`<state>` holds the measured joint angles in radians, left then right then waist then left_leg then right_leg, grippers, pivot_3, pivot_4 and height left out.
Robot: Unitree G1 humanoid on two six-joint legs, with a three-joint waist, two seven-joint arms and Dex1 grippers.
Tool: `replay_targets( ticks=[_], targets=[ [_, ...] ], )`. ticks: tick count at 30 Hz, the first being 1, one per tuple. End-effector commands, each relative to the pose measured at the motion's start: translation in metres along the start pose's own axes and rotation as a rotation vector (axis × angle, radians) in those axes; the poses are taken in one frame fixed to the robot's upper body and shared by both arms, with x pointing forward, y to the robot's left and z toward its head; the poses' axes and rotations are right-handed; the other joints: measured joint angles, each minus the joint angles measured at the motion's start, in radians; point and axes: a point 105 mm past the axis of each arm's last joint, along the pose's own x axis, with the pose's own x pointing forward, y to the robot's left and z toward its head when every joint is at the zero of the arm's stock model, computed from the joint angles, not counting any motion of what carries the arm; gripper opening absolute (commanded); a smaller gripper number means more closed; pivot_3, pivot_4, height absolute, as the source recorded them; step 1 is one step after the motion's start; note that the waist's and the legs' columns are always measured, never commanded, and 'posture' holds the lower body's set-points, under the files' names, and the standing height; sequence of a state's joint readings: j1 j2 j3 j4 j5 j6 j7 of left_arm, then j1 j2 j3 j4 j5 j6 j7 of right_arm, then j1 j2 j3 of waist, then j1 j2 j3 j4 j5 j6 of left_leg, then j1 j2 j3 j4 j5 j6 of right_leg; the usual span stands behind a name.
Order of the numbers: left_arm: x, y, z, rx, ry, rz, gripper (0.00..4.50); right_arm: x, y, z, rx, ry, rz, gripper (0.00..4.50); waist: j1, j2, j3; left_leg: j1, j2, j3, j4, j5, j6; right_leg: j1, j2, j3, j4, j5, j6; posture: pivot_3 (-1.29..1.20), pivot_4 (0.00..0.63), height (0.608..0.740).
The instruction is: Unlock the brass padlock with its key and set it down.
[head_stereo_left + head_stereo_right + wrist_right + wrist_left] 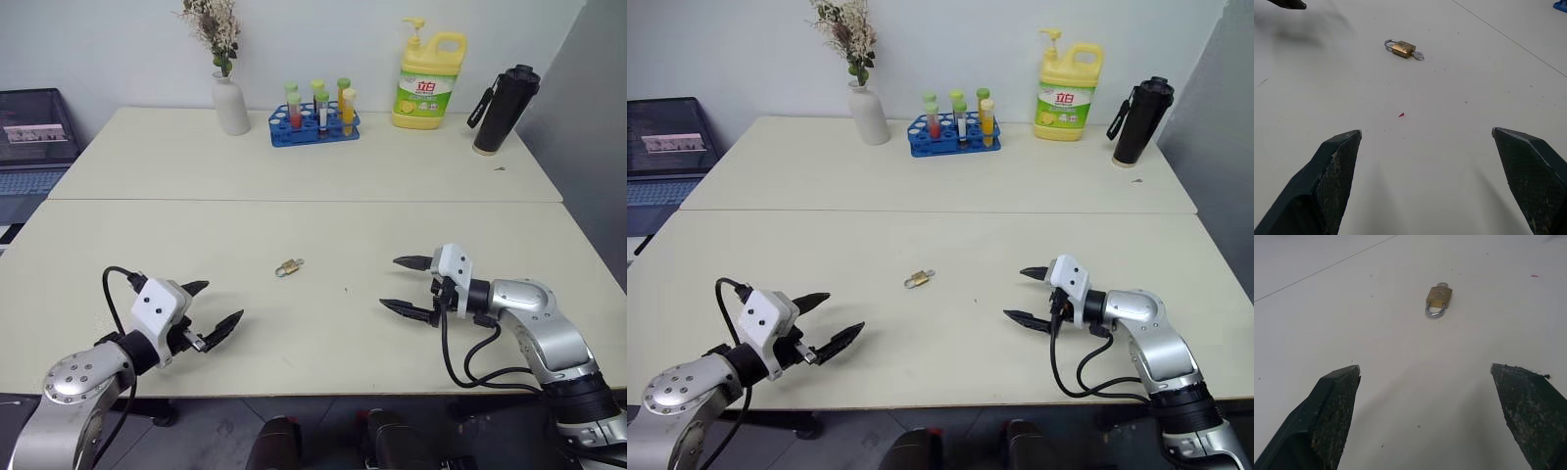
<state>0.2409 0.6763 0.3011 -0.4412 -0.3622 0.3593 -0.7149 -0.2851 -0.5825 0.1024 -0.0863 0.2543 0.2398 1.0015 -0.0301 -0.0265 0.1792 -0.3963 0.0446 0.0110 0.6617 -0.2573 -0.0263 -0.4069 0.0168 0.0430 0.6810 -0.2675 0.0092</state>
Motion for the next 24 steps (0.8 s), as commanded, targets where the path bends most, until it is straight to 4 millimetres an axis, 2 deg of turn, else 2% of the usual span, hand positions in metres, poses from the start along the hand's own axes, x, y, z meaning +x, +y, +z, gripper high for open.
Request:
replay_targets(
  ticks=[1, 6, 15, 20, 24],
  targets=[
    [-0.004, 0.002, 0.014, 0.038, -0.035, 0.007, 4.48, 0.000, -0.002, 0.008, -0.039, -0.023, 0.005, 4.50, 0.000, 0.000, 0.000, 0.000, 0.000, 0.000, 0.000, 0.000, 0.000, 0.000, 0.000, 0.000, 0.000, 0.000, 0.000, 0.00, 0.150, 0.740],
    [-0.001, 0.004, 0.016, 0.058, -0.028, 0.024, 4.48, 0.000, -0.003, 0.007, -0.037, -0.022, 0.001, 4.50, 0.000, 0.000, 0.000, 0.000, 0.000, 0.000, 0.000, 0.000, 0.000, 0.000, 0.000, 0.000, 0.000, 0.000, 0.000, 0.00, 0.150, 0.740],
    [0.003, -0.006, 0.029, 0.047, -0.086, -0.057, 4.48, -0.002, -0.003, 0.008, -0.003, -0.016, -0.006, 4.50, 0.000, 0.000, 0.000, 0.000, 0.000, 0.000, 0.000, 0.000, 0.000, 0.000, 0.000, 0.000, 0.000, 0.000, 0.000, 0.00, 0.150, 0.740],
    [0.017, 0.002, 0.029, 0.017, -0.080, -0.044, 4.48, -0.002, -0.003, 0.013, 0.007, -0.016, -0.002, 4.50, 0.002, 0.000, 0.000, 0.000, 0.000, 0.000, 0.000, 0.000, 0.000, 0.000, 0.000, 0.000, 0.000, 0.000, 0.000, 0.00, 0.150, 0.740],
    [0.045, -0.002, 0.034, 0.002, -0.097, -0.103, 4.48, 0.001, -0.002, 0.023, 0.062, -0.021, -0.022, 4.50, 0.002, 0.000, 0.000, 0.000, -0.001, -0.001, 0.000, 0.000, 0.000, 0.000, 0.001, 0.000, 0.000, 0.000, 0.000, 0.00, 0.150, 0.740]
  ],
)
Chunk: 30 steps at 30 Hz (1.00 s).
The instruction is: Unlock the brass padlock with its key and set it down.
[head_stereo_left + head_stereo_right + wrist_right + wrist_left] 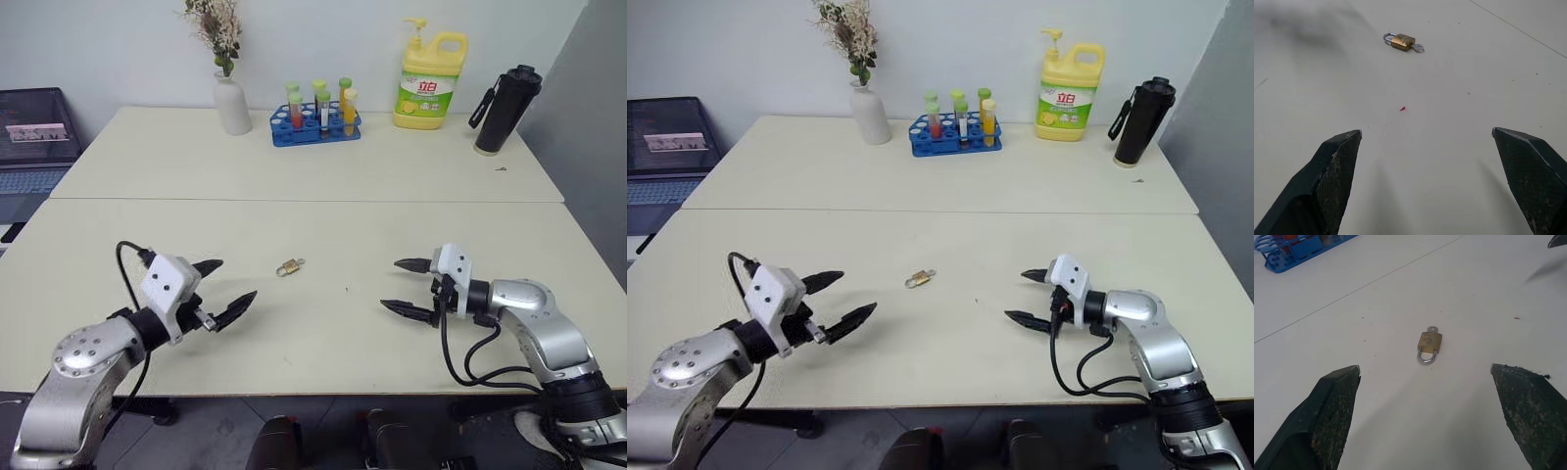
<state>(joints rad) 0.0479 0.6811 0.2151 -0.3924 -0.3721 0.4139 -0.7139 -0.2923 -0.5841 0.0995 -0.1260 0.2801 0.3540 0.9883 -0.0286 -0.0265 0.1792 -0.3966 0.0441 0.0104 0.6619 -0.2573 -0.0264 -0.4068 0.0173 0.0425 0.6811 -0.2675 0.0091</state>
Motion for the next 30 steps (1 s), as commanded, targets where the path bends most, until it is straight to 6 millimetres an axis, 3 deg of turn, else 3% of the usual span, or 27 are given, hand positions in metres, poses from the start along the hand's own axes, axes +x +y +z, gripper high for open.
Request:
replay_targets(
  ticks=[1, 13, 30],
  targets=[
    [0.023, -0.008, 0.007, -0.038, -0.033, -0.083, 4.48, 0.001, -0.001, 0.025, 0.021, -0.053, -0.028, 4.50, 0.001, 0.000, 0.000, 0.000, 0.000, 0.000, 0.000, 0.000, 0.000, 0.000, 0.000, 0.000, 0.000, 0.000, 0.000, 0.00, 0.150, 0.740],
    [0.076, 0.008, -0.011, 0.012, 0.039, -0.157, 4.48, 0.003, 0.026, 0.035, 0.033, -0.033, 0.035, 4.50, 0.000, 0.000, 0.000, -0.002, 0.000, -0.001, 0.000, 0.000, 0.000, -0.001, 0.001, -0.001, 0.000, 0.000, 0.000, 0.00, 0.150, 0.740],
    [0.099, 0.003, -0.023, 0.022, 0.091, -0.269, 4.48, 0.006, 0.037, 0.037, 0.027, -0.028, 0.055, 4.50, 0.000, -0.001, 0.000, -0.002, -0.001, -0.002, 0.001, 0.000, 0.000, -0.001, 0.004, -0.001, 0.000, 0.000, 0.000, 0.00, 0.150, 0.740]
  ],
)
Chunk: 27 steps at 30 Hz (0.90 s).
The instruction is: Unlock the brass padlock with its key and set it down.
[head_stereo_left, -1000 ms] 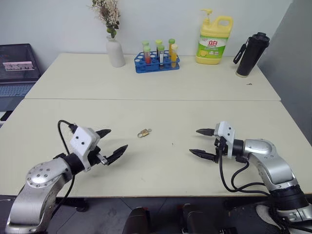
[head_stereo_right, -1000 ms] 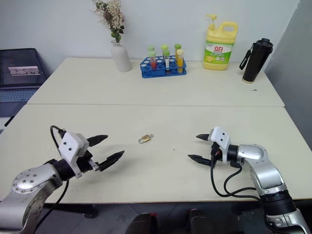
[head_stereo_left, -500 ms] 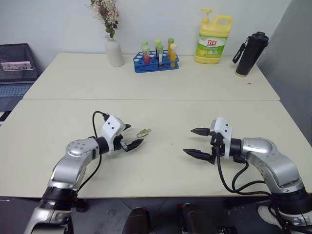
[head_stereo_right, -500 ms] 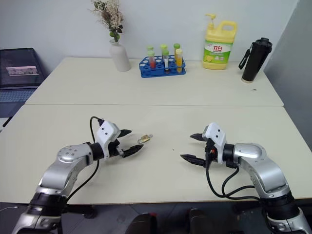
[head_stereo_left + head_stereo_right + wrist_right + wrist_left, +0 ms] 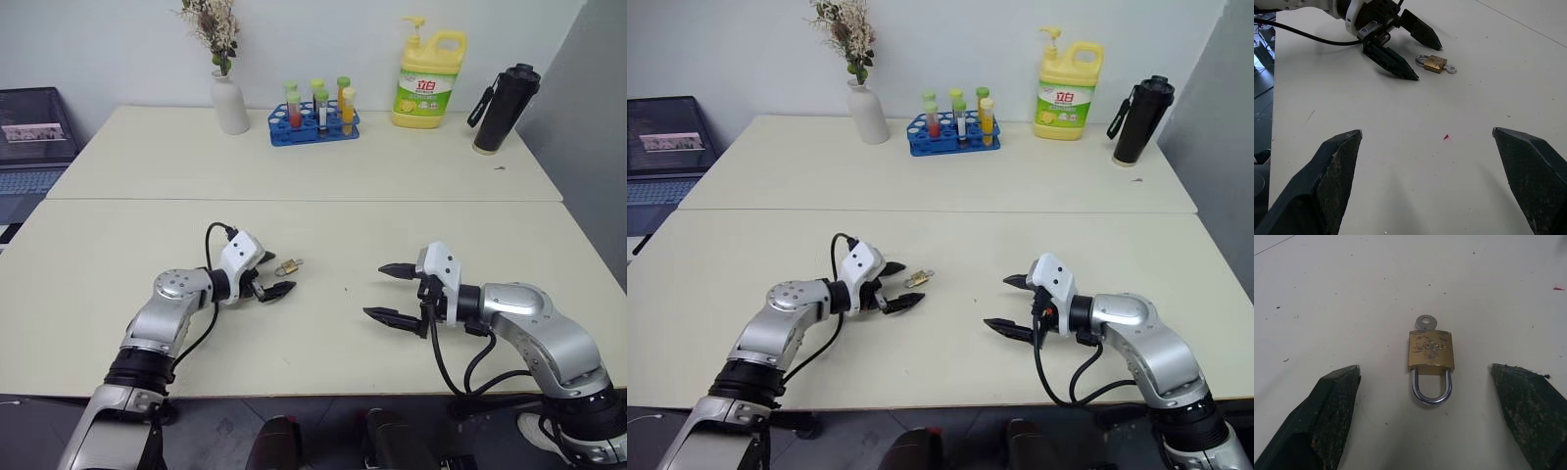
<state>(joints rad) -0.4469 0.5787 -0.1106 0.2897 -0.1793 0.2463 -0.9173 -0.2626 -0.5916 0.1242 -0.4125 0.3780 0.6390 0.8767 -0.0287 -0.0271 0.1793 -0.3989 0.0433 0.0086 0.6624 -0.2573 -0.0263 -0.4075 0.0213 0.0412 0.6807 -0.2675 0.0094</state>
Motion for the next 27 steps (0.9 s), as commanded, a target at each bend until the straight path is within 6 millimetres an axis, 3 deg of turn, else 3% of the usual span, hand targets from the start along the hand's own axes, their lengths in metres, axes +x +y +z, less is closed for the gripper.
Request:
replay_targets(
  ticks=[1, 10, 13, 22, 27],
  targets=[
    [0.008, -0.001, 0.007, 0.030, -0.019, -0.012, 4.48, -0.001, 0.006, 0.010, -0.036, -0.028, 0.019, 4.50, 0.000, 0.000, 0.000, 0.000, 0.000, 0.000, 0.000, 0.000, 0.000, 0.000, 0.000, 0.000, 0.000, 0.000, 0.000, 0.00, 0.150, 0.740],
    [0.018, -0.001, 0.004, 0.026, -0.003, -0.028, 4.48, -0.001, 0.007, 0.008, -0.037, -0.021, 0.017, 4.50, 0.002, 0.000, 0.000, 0.000, 0.000, 0.000, 0.000, 0.000, 0.000, 0.000, 0.000, 0.000, 0.000, 0.000, 0.000, 0.00, 0.150, 0.740],
    [0.019, -0.002, 0.002, 0.026, 0.008, -0.040, 3.89, -0.001, 0.007, 0.008, -0.037, -0.022, 0.014, 4.50, 0.002, 0.000, 0.000, 0.000, -0.001, 0.000, 0.000, 0.000, 0.000, 0.000, 0.000, 0.000, 0.000, 0.000, 0.000, 0.00, 0.150, 0.740],
    [0.022, 0.001, -0.006, 0.028, 0.055, -0.046, 1.11, -0.001, 0.007, 0.008, -0.040, -0.023, 0.007, 4.50, 0.002, 0.000, -0.001, 0.001, 0.000, 0.000, 0.001, 0.000, 0.000, 0.001, 0.000, 0.000, 0.001, 0.000, 0.000, 0.00, 0.150, 0.740],
    [0.022, -0.008, -0.009, 0.042, 0.069, -0.086, 0.98, -0.002, 0.008, 0.007, -0.047, -0.018, 0.010, 4.50, 0.002, 0.000, -0.001, 0.001, 0.000, -0.001, 0.001, 0.000, 0.000, 0.001, 0.000, 0.000, 0.001, 0.000, 0.000, 0.00, 0.150, 0.740]
  ],
)
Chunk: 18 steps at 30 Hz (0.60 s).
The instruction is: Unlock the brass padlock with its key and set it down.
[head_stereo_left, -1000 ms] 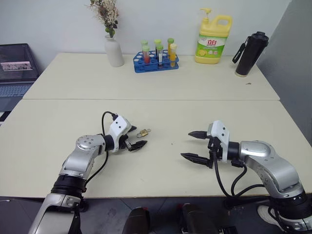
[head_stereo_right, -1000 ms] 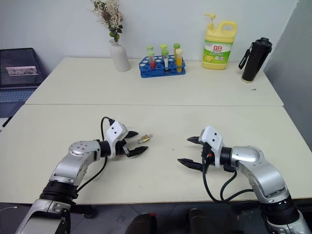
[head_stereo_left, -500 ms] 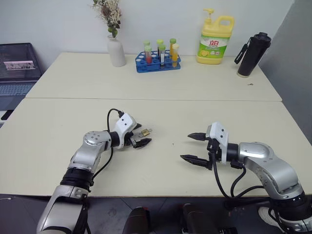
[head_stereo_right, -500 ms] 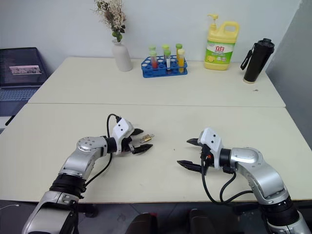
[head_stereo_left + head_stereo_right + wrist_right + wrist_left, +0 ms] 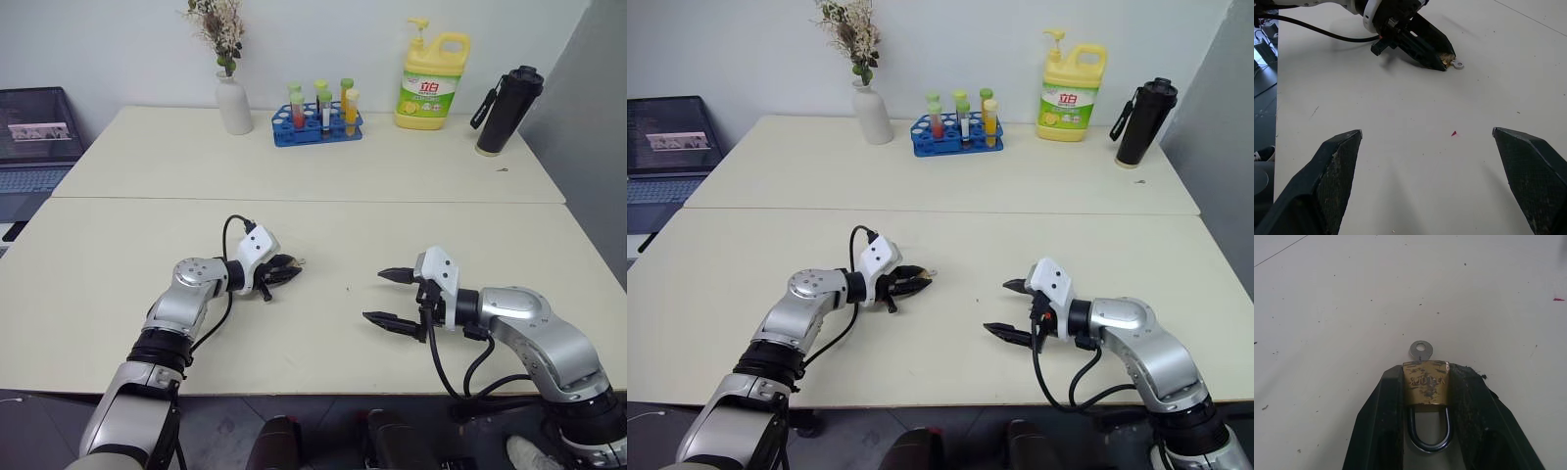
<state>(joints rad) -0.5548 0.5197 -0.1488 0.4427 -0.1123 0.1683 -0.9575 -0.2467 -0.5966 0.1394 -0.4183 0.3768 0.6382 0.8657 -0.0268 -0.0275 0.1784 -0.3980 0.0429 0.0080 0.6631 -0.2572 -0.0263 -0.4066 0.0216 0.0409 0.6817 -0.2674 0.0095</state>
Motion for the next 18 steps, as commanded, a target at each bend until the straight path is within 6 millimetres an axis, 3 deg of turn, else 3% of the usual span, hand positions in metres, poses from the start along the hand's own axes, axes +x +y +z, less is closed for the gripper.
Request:
replay_targets(
  ticks=[1, 3, 5, 10, 13, 18],
  targets=[
    [0.000, -0.012, -0.013, 0.009, 0.056, -0.042, 0.98, -0.003, 0.004, 0.012, -0.061, -0.033, 0.004, 4.50, 0.000, 0.000, 0.000, 0.000, 0.000, 0.000, 0.000, 0.000, 0.000, 0.000, 0.000, 0.000, 0.000, 0.000, 0.000, 0.00, 0.150, 0.740],
    [-0.003, -0.017, -0.003, 0.072, 0.007, -0.058, 0.98, -0.004, 0.002, 0.013, -0.077, -0.037, -0.007, 4.50, -0.001, 0.000, 0.000, 0.000, 0.000, 0.000, 0.000, 0.000, 0.000, 0.000, 0.000, 0.000, 0.000, 0.000, 0.000, 0.00, 0.150, 0.740],
    [-0.009, -0.036, 0.018, 0.202, -0.067, -0.124, 0.98, -0.008, 0.000, 0.013, -0.095, -0.036, -0.017, 4.50, -0.002, 0.000, 0.000, 0.000, 0.000, 0.000, 0.000, 0.000, 0.000, 0.000, 0.000, 0.001, -0.001, 0.000, 0.000, 0.00, 0.150, 0.740],
    [-0.017, -0.077, 0.040, 0.508, -0.135, -0.233, 0.98, -0.019, -0.003, 0.009, -0.074, -0.009, -0.018, 4.50, 0.001, 0.000, 0.000, -0.002, 0.000, 0.000, -0.001, 0.000, 0.000, -0.001, -0.004, 0.000, -0.001, 0.000, 0.000, 0.00, 0.150, 0.740],
    [-0.020, -0.089, 0.060, 0.652, -0.233, -0.232, 0.98, -0.026, -0.001, 0.009, -0.071, -0.009, -0.006, 4.50, 0.004, 0.000, 0.000, -0.001, 0.000, 0.000, -0.001, 0.000, 0.000, -0.001, -0.004, 0.000, -0.001, 0.000, 0.000, 0.00, 0.150, 0.740],
    [-0.022, -0.100, 0.068, 1.025, -0.343, -0.222, 0.98, -0.028, 0.007, 0.022, -0.056, -0.107, 0.037, 4.50, 0.003, 0.000, 0.000, 0.000, 0.001, 0.001, -0.001, 0.000, 0.000, 0.000, -0.004, 0.001, -0.001, 0.000, 0.000, 0.00, 0.150, 0.740]
  ],
)
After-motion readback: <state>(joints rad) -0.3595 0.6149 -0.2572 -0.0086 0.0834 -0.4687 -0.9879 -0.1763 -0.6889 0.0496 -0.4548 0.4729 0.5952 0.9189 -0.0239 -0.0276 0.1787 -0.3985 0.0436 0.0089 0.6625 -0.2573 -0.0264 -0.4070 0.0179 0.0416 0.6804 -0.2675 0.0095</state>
